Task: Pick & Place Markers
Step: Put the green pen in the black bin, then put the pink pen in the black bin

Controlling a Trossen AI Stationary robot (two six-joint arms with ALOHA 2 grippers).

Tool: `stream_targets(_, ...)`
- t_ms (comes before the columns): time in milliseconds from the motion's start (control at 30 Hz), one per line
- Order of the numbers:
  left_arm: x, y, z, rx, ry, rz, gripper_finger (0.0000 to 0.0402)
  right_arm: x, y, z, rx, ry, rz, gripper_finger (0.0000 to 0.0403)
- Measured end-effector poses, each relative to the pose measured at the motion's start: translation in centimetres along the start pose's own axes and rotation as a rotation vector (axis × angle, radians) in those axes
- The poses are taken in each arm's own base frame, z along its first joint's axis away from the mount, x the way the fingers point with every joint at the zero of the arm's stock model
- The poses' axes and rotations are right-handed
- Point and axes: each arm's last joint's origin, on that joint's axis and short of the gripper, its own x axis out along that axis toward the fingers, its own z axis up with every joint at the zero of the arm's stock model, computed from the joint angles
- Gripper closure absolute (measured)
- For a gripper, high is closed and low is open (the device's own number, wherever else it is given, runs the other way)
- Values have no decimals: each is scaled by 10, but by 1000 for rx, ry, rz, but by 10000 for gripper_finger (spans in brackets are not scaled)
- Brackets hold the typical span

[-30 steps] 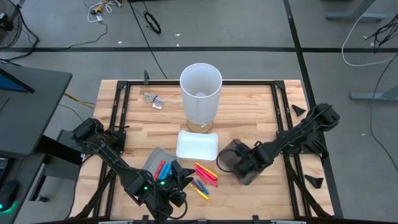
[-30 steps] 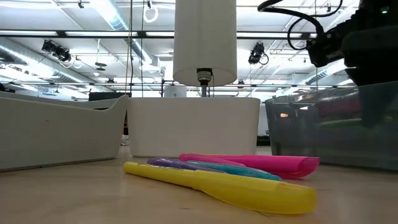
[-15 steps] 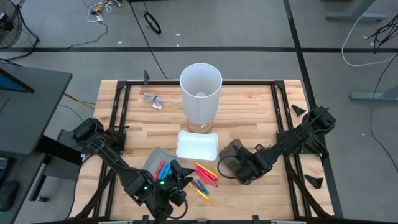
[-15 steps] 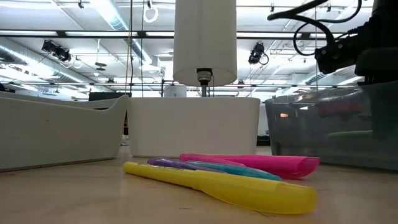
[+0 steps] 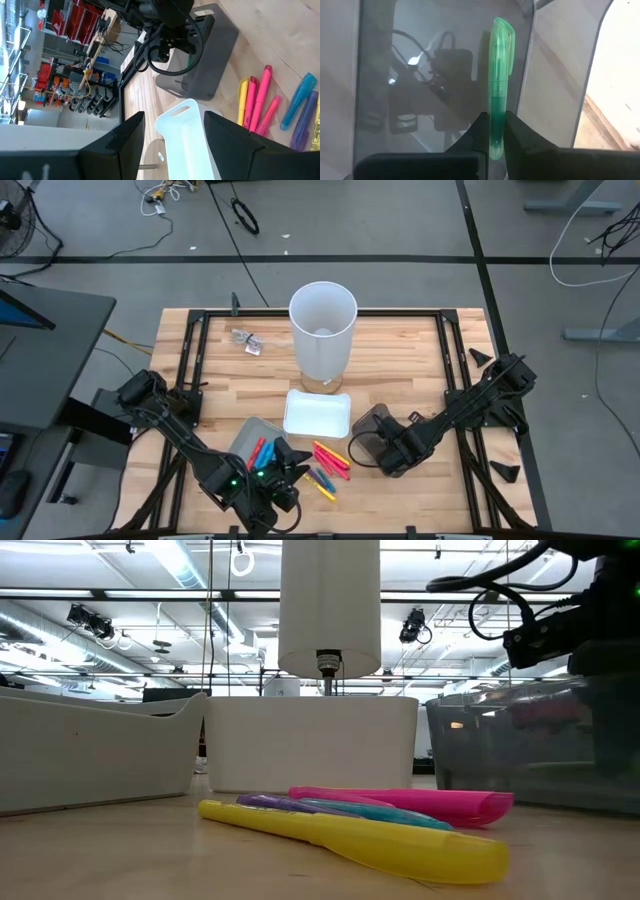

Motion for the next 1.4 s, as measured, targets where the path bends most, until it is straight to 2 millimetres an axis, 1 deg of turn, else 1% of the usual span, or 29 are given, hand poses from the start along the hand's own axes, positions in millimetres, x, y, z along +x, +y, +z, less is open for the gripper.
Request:
stream_targets(167,0,0,0,0,0,0,191,0,0,0,-7,-1,4,377)
stream_targets(267,0,0,0,0,1,0,191,0,0,0,-10,-10,2,366)
stream_targets(367,0,0,0,1,1,0,191,0,0,1,-17,-18,0,338)
stream_targets(567,0,0,0,0,1,0,191,0,0,1,-36,-26,-3,265)
stream_targets(667,0,0,0,0,-1,-7,191,0,0,1,-43,-25,-4,237)
stream_targets(800,1,0,0,0,0,-9,191,0,0,1,-43,-25,-5,218)
stream_targets(933,1,0,0,0,0,-9,191,-3,0,1,-47,-23,3,216)
stream_targets(1000,1,0,0,0,0,-9,191,-7,0,2,-62,-19,2,218)
stream_targets(1133,1,0,0,-1,-5,-27,191,-27,2,8,-91,-39,9,222)
stream_targets(1300,3,-2,0,-29,-27,-143,191,-56,1,16,-118,-104,11,223)
stream_targets(1400,8,-2,-1,-62,-31,-230,191,-69,0,20,-133,-146,-3,223)
